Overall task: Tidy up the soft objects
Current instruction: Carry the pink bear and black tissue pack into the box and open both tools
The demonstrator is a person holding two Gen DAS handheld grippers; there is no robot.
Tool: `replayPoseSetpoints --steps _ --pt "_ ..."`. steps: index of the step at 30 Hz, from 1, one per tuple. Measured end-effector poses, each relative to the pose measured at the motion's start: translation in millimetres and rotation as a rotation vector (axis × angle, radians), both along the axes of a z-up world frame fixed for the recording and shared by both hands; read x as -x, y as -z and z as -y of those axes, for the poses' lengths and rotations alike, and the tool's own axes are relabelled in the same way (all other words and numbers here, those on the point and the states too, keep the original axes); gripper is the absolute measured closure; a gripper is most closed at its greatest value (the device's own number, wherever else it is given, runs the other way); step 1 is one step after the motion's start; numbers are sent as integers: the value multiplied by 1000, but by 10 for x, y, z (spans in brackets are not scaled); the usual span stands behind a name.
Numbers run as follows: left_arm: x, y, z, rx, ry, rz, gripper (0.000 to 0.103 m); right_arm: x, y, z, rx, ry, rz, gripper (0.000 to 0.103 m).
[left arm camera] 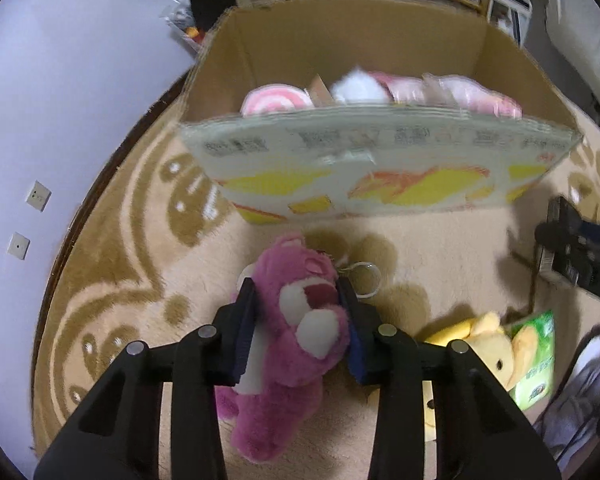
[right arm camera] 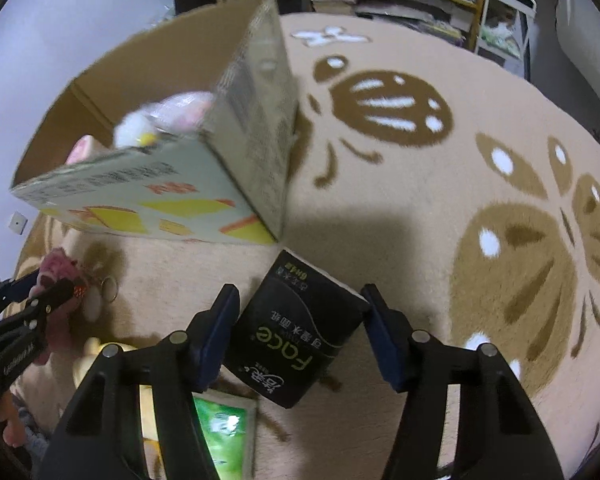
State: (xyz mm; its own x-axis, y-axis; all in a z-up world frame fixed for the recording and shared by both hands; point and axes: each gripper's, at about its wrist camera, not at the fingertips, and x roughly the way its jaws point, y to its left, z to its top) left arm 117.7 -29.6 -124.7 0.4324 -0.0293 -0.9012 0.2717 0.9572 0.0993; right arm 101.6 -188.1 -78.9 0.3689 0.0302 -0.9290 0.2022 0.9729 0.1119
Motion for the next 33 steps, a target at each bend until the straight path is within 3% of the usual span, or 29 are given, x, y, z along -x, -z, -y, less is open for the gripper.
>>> replayPoseSetpoints --steps 15,22,33 --pt "73 -517 -220 47 -78 191 67 143 -597 61 2 -25 155 39" --pt "187 -837 -229 49 -88 361 66 185 -868 44 4 -34 242 39" --pt "120 -1080 -201 75 -68 447 66 153 -1169 -3 13 -63 331 39"
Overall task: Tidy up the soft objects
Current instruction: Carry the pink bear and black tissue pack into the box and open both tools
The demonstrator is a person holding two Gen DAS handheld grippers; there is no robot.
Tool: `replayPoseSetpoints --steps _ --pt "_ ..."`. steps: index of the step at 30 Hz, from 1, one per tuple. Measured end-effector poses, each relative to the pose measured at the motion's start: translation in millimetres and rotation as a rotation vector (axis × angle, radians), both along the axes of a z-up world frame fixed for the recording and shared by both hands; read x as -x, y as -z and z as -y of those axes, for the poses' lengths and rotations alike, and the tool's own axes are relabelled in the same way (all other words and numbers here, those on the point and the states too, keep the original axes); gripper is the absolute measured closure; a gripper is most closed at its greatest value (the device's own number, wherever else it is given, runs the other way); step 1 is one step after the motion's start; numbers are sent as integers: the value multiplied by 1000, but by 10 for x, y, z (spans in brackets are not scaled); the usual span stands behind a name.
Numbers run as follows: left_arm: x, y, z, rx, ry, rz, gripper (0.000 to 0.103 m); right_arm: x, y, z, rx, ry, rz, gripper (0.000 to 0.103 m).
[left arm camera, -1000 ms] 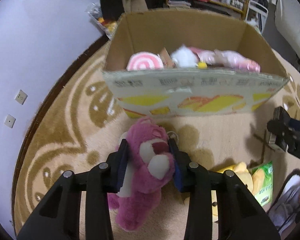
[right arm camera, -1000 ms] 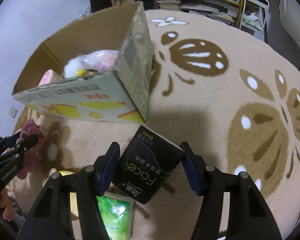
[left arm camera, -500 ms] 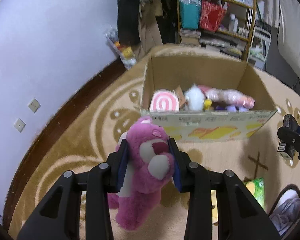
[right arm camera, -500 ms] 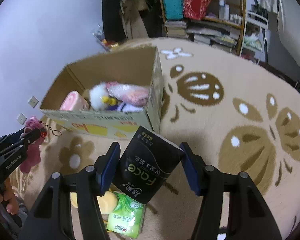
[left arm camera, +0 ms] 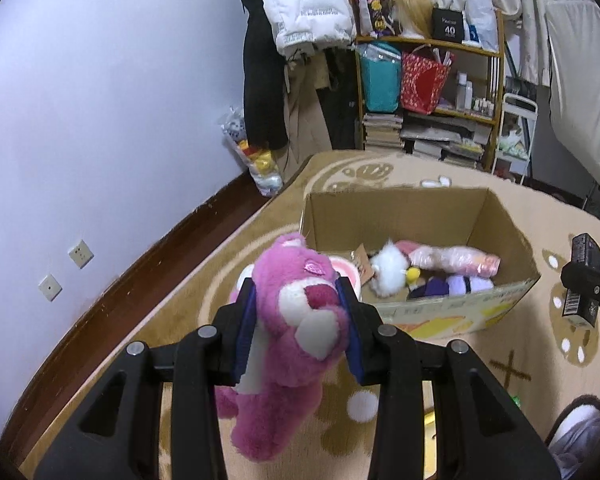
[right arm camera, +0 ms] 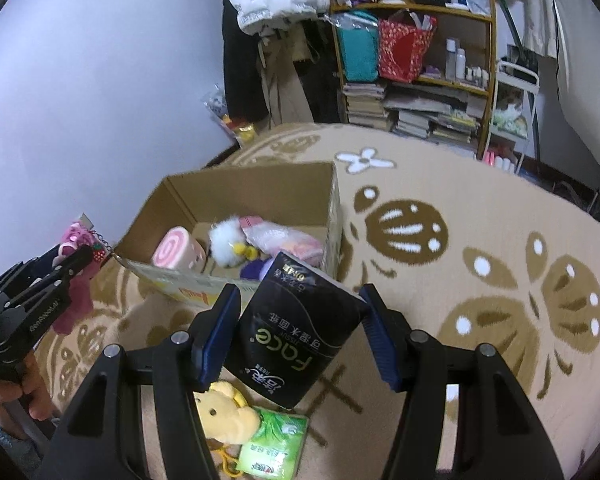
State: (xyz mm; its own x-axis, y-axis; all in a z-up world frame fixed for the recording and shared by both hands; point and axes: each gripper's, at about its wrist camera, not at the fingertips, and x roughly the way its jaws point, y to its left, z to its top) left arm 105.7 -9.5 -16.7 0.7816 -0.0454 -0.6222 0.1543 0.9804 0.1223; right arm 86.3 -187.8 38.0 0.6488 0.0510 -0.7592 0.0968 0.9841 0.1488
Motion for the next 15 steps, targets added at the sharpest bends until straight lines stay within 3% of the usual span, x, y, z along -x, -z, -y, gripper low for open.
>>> replayPoseSetpoints --steps 7,15 --pt "-68 -221 -12 32 12 63 66 -93 -160 -71 16 -27 56 39" --pt "-226 -285 10 46 18 89 66 -274 -226 -121 22 -49 100 39"
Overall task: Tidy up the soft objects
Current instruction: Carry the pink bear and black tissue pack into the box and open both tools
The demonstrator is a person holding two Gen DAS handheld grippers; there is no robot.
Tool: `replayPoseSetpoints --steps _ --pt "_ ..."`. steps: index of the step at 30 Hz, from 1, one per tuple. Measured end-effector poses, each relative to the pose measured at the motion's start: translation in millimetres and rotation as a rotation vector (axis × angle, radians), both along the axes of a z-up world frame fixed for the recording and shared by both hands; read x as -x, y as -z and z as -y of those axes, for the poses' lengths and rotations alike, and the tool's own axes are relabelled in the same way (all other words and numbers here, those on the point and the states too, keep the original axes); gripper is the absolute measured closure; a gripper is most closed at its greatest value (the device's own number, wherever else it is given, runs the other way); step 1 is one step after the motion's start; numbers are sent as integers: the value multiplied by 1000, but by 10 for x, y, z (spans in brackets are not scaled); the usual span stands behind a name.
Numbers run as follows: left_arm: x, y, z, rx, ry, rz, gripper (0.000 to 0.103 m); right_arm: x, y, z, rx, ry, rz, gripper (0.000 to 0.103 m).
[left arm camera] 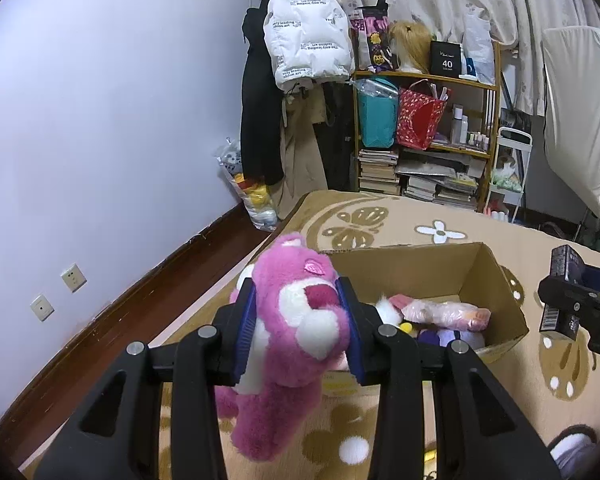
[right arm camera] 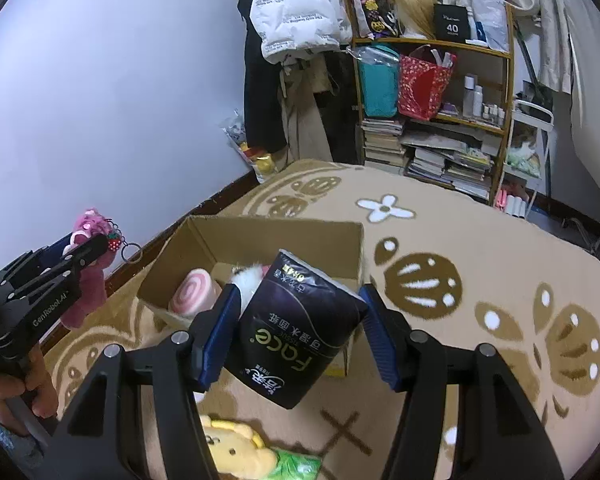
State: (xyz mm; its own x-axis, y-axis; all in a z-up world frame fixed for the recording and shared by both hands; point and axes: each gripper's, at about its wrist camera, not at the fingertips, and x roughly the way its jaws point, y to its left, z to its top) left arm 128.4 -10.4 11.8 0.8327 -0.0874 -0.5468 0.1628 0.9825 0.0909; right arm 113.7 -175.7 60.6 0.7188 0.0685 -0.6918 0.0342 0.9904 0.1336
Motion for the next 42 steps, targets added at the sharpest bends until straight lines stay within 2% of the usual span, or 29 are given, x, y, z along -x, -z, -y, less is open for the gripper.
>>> replayPoseSetpoints --steps 8,18,24,33,42 --pt "-144 24 66 -17 15 1 66 -131 43 -83 4 -9 45 39" --pt "-270 117 165 11 53 17 66 -252 123 -72 -19 -18 86 39" --pt "-309 210 227 30 82 0 66 -334 196 -80 -10 -33 52 39" --pt "-395 378 381 -32 97 -35 65 -442 318 -78 -5 -37 35 39" --pt "-474 441 446 -49 100 -58 65 -485 433 -53 1 -31 -1 39"
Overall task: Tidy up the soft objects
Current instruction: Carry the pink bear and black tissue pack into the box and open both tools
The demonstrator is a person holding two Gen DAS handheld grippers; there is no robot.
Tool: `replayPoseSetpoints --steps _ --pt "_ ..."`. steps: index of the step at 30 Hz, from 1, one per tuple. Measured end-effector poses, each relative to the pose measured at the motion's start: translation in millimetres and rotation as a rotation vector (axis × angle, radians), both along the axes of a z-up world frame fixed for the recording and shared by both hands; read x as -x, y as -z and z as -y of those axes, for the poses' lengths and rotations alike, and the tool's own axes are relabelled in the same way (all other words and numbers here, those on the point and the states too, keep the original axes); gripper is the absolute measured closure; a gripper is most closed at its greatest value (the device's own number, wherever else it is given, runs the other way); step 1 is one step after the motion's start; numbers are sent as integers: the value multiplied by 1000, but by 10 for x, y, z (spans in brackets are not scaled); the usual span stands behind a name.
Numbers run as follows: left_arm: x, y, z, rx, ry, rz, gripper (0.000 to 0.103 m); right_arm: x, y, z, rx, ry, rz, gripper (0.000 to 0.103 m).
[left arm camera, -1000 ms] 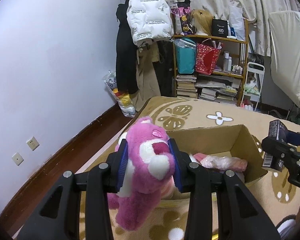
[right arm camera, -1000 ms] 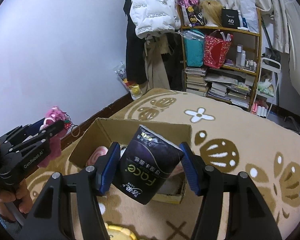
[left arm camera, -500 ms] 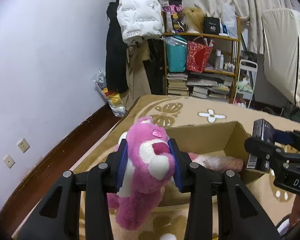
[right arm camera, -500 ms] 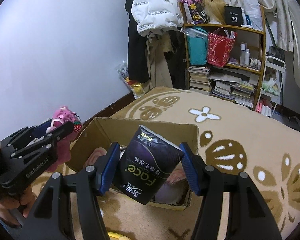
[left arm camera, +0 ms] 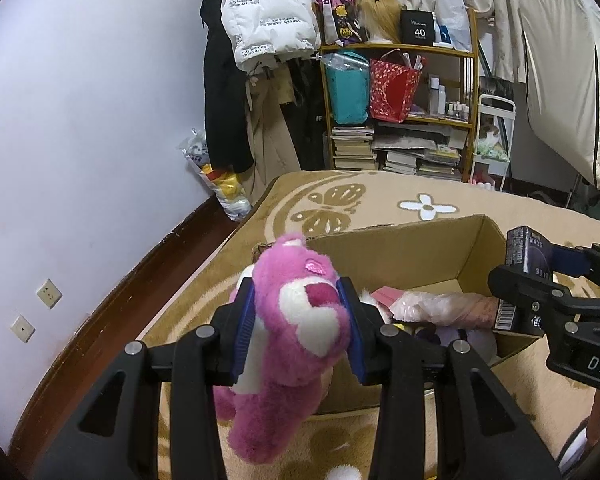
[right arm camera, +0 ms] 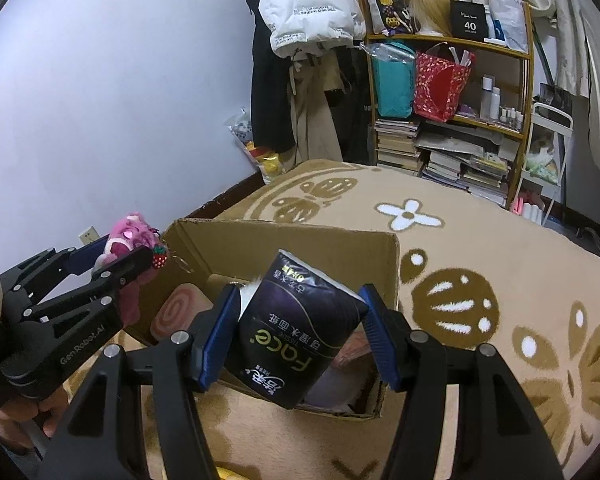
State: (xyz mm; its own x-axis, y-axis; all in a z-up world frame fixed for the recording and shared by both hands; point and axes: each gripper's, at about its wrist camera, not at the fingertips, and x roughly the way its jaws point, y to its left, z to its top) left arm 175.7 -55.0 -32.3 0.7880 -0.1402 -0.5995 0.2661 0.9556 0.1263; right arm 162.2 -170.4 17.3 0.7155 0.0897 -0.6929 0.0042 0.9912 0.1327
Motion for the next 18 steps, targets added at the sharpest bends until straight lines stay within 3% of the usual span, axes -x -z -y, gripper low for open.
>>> replayPoseSetpoints --steps 8,11,16,18 --pt "43 52 79 -15 38 1 61 -47 126 54 -9 9 -36 37" --pt "62 49 86 -31 26 19 45 -51 138 70 -12 12 -37 37" --pt "41 43 22 -18 0 11 42 -52 170 87 -21 22 -47 37" --pt "34 47 -4 -21 -11 11 34 -49 173 101 -31 26 -49 36"
